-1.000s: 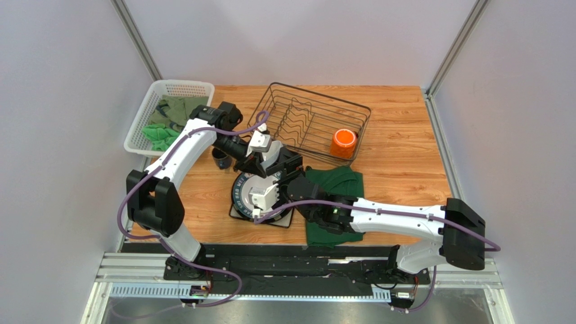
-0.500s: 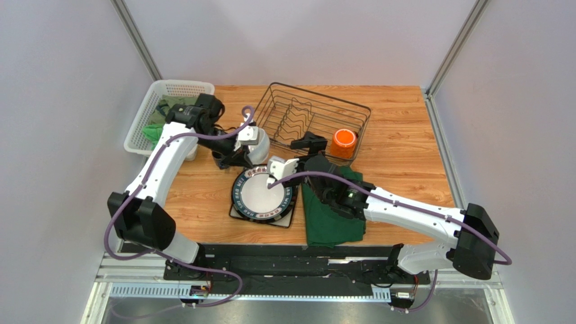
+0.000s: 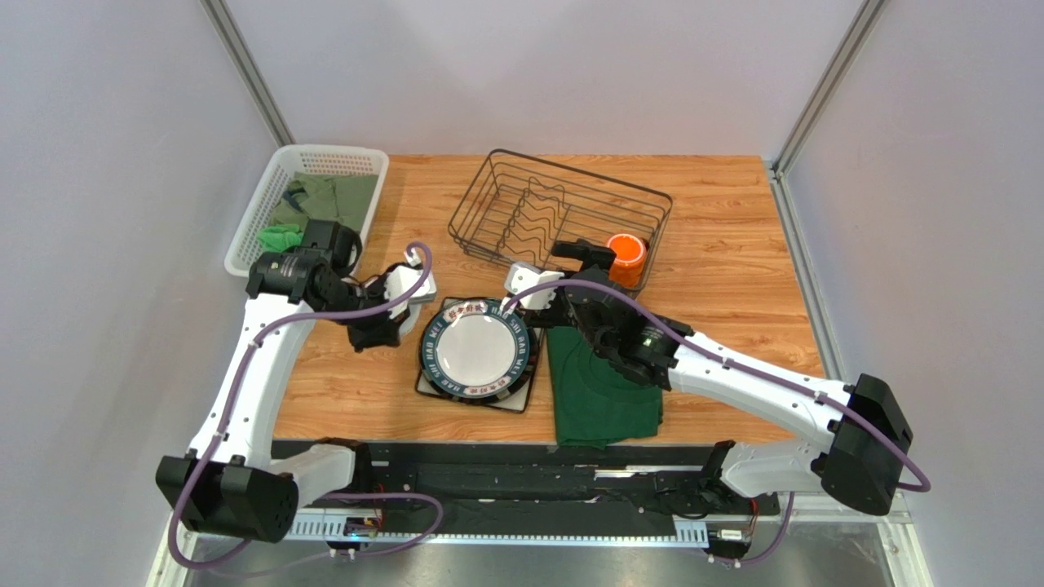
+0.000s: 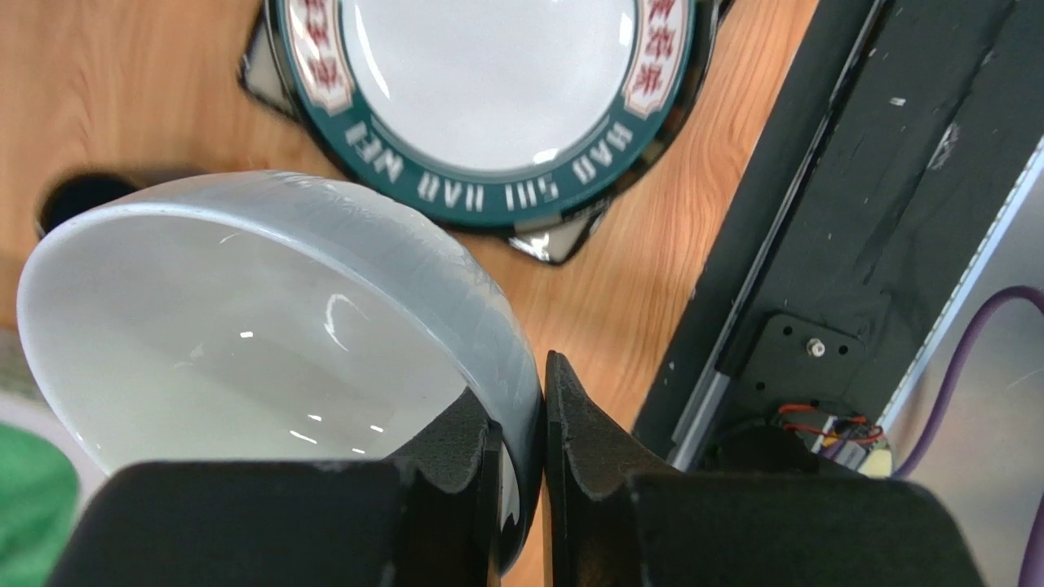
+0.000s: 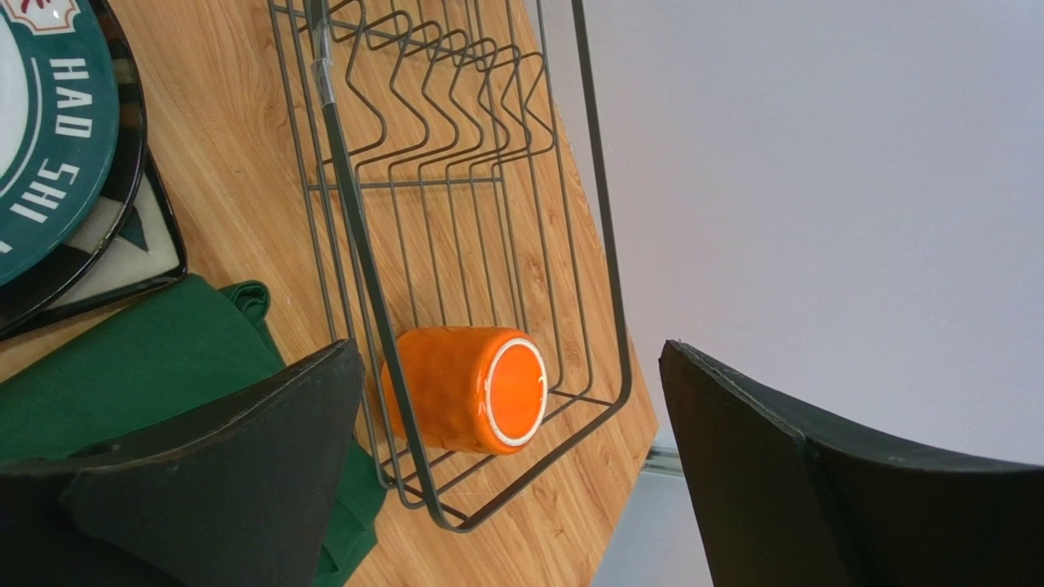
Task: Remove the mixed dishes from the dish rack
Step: Place the bowl at the center of the board.
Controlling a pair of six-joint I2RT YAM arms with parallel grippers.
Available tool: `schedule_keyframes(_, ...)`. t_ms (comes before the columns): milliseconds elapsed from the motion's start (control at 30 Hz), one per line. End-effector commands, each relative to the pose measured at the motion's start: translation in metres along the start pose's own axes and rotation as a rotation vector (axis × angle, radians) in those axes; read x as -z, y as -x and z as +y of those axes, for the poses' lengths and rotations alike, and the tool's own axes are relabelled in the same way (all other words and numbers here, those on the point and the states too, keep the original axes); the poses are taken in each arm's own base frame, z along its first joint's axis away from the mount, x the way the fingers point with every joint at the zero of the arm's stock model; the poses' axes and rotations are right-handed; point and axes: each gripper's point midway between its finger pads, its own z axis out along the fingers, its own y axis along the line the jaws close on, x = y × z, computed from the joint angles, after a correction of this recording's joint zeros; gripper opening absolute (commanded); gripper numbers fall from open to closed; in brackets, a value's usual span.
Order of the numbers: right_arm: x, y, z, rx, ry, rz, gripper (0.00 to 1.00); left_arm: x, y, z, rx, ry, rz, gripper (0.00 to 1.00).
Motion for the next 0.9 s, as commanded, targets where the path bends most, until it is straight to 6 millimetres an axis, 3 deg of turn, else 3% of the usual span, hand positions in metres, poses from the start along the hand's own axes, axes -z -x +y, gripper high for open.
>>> schedule_keyframes(0,0.002,-0.001,-0.003,-0.077,-0.015,-0.017,1.0,0.013,-0.049,-0.017,0.128,0.075,0.161,0.0)
schedule_keyframes(200,-0.006,-0.011,-0.003,-0.159,-0.016,0.005,1.0,0.005,-0.091,-0.01,0.221,0.14,0.23,0.0)
schedule_keyframes(500,-0.019,-0.035,-0.013,-0.332,-0.032,0.064,1.0,-0.006,-0.142,0.033,0.373,0.262,0.274,0.0)
schedule_keyframes(633,-0.019,-0.041,-0.012,-0.35,-0.034,0.075,1.0,-0.014,-0.159,0.062,0.413,0.311,0.293,0.0)
schedule_keyframes(867,-0.02,-0.049,-0.007,-0.342,-0.03,0.09,1.0,-0.029,-0.173,0.092,0.453,0.345,0.304,0.0)
